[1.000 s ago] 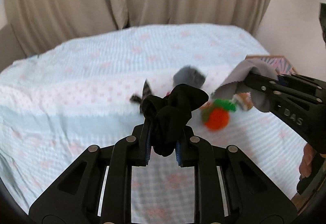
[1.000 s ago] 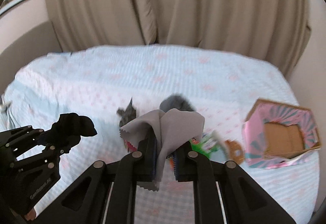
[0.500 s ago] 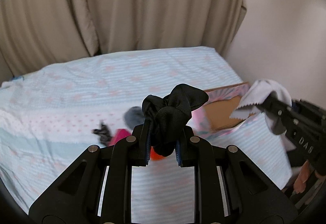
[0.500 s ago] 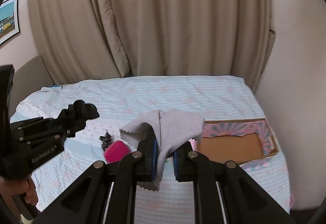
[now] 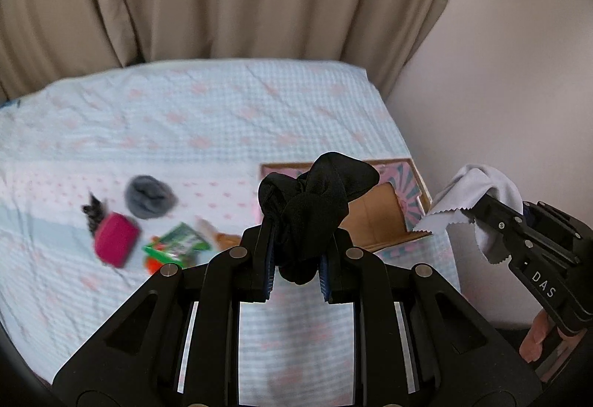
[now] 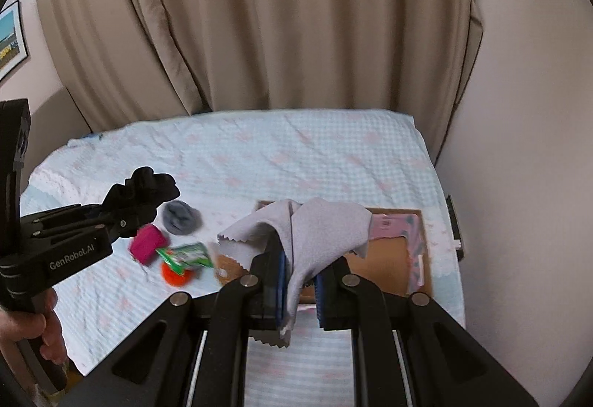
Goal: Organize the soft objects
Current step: 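Carry sock and cloth to the cardboard box and open both tools inside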
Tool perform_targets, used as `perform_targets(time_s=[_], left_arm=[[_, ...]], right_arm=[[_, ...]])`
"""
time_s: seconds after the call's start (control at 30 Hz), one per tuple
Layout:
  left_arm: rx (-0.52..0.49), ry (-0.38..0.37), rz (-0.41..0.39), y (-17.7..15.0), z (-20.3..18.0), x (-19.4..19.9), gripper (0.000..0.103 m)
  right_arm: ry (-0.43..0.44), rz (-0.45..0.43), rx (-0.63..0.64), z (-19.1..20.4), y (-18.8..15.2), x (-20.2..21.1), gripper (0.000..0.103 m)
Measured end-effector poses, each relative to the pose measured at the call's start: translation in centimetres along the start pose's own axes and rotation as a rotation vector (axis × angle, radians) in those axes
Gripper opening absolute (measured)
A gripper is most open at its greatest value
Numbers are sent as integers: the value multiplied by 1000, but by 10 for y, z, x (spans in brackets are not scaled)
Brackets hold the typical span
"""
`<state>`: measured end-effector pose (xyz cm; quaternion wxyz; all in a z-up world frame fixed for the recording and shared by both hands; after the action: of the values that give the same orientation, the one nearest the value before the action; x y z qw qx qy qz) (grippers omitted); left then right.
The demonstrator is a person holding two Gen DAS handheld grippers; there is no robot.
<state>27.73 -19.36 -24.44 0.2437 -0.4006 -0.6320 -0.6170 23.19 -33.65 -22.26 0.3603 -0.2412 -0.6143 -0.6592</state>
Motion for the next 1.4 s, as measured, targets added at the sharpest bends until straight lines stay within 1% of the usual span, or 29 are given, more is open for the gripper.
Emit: perform_targets(time_s=[0.07, 0.1, 0.23, 0.4, 0.47, 0.6, 0.77, 0.8, 0.83, 0.87, 0.9, 0.93, 0.97, 1.0, 1.03, 1.1, 1.13, 1.23, 1.4], left_arm=[[-2, 1, 40, 0, -17, -28, 16], [-5, 2, 54, 0, -23, -38, 16], [-24, 18, 138, -1, -44, -101, 16], [-9, 29, 238, -2, -54, -175, 16], [-9, 39, 280, -4, -55, -203, 16], [-1, 52, 342, -12, -52, -243, 16], [16, 54, 389, -19, -51, -268, 16], [16, 43, 395, -19, -53, -272, 18], [14, 43, 399, -18, -54, -273, 22], [13, 39, 401, -17, -55, -274, 38], [15, 41, 399, -14, -56, -275, 73], [16, 52, 392, -11, -56, -274, 93], [16, 61, 377, -7, -56, -273, 103], [13, 61, 373, -6, -56, -274, 103], [7, 59, 374, -5, -57, -275, 103], [-9, 63, 375, -7, -57, -278, 103], [-15, 66, 373, -8, -57, -278, 103], [-14, 64, 373, -9, -56, -278, 103], [-9, 56, 369, -10, -57, -272, 103]], right_arm=[[10, 32, -1, -23, -4, -18, 12], [10, 43, 0, -32, -6, -25, 12], [34, 91, -3, -64, -20, -63, 12], [59, 153, 8, -92, -33, -118, 12], [68, 175, 18, -97, -38, -136, 12], [85, 224, 36, -110, -50, -174, 12], [100, 271, 55, -116, -63, -206, 12], [102, 276, 58, -116, -64, -209, 12], [109, 281, 59, -116, -65, -212, 12], [121, 295, 58, -117, -66, -218, 12], [126, 307, 59, -117, -68, -222, 14], [130, 317, 66, -116, -71, -225, 19], [140, 324, 72, -115, -73, -227, 46], [149, 330, 73, -115, -74, -228, 92], [165, 337, 72, -114, -77, -229, 103], [201, 327, 75, -110, -81, -226, 103], [203, 319, 83, -108, -83, -224, 103], [190, 314, 107, -105, -87, -220, 103], [184, 281, 83, -107, -85, -211, 103]])
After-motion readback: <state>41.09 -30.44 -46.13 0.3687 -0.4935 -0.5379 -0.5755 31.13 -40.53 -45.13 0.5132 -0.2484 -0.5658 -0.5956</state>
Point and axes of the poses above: each gripper's, at about its wrist camera, not at the fingertips, and x roughly against the way its jaws point, z to its left, y to its top, the point moved 6 cm from there along -x, roughly the way its jaws point, and after that the axes turned 4 degrees about y, right-handed, at the moved point
